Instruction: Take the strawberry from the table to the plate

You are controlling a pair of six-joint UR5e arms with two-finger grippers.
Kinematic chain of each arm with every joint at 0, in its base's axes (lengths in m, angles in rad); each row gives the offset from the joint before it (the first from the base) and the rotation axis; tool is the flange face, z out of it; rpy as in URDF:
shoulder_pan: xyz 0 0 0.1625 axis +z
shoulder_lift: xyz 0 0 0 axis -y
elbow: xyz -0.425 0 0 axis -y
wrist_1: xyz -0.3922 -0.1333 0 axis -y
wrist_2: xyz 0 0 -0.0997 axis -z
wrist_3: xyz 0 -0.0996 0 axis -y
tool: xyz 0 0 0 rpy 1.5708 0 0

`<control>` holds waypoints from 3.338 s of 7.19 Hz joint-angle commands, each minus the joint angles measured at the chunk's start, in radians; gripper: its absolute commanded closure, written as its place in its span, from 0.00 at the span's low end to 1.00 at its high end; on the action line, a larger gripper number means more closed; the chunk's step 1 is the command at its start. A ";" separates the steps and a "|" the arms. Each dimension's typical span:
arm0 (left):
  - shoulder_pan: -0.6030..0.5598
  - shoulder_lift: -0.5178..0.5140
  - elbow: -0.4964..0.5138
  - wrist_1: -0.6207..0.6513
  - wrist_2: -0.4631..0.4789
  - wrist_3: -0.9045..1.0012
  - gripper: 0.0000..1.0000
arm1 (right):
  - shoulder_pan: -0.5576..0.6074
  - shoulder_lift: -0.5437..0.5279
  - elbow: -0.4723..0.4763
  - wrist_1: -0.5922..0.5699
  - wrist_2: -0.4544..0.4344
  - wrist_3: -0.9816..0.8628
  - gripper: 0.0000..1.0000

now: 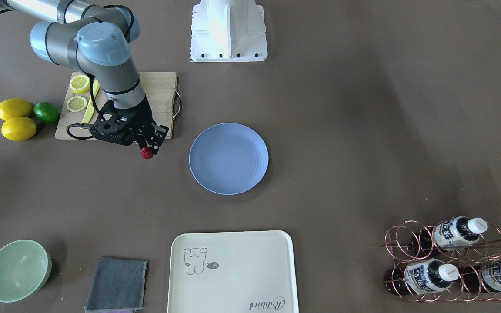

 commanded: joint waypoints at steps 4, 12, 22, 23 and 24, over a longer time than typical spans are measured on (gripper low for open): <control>-0.035 0.042 -0.002 0.064 -0.004 0.001 0.02 | -0.145 0.348 -0.363 0.006 -0.184 0.311 1.00; -0.043 0.045 -0.011 0.087 -0.004 0.001 0.02 | -0.211 0.350 -0.419 0.088 -0.267 0.324 0.00; -0.027 0.036 -0.014 0.102 -0.002 0.001 0.02 | 0.397 -0.108 -0.082 -0.118 0.262 -0.676 0.00; -0.024 0.031 -0.023 0.131 -0.004 0.001 0.02 | 0.492 -0.211 -0.056 -0.116 0.299 -0.857 0.00; -0.026 0.031 -0.107 0.248 -0.004 0.001 0.02 | 0.572 -0.286 -0.049 -0.116 0.330 -1.005 0.00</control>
